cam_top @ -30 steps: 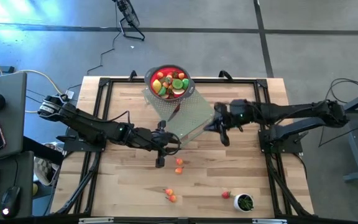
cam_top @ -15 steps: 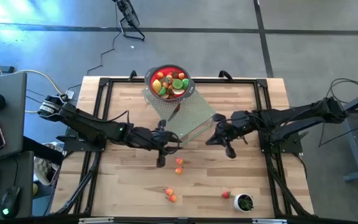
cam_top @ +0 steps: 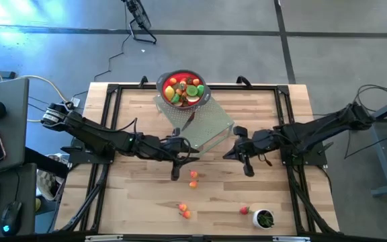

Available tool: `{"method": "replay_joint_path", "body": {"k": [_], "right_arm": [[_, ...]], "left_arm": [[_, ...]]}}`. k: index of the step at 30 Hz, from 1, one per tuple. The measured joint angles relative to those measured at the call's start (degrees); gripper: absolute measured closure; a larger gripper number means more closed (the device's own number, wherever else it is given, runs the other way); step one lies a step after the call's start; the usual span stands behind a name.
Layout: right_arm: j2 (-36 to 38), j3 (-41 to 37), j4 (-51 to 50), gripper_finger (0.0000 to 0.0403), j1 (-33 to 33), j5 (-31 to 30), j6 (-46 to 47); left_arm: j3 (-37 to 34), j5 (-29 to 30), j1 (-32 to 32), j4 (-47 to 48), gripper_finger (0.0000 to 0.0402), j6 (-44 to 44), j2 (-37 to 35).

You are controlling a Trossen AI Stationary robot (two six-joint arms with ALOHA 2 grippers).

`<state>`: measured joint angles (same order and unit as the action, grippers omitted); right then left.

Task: Pick & Place Fruit
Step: Put the orange pear into the red strainer on the shelf

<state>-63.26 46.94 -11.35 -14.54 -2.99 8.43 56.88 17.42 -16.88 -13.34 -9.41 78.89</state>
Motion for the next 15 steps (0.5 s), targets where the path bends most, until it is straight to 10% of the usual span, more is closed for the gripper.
{"method": "replay_joint_path", "body": {"k": [15], "right_arm": [[0.0,0.0,-0.13,0.04,-8.11,-12.27,6.94]], "left_arm": [[0.0,2.54,-0.66,-0.4,0.0293,-7.5,0.18]]}}
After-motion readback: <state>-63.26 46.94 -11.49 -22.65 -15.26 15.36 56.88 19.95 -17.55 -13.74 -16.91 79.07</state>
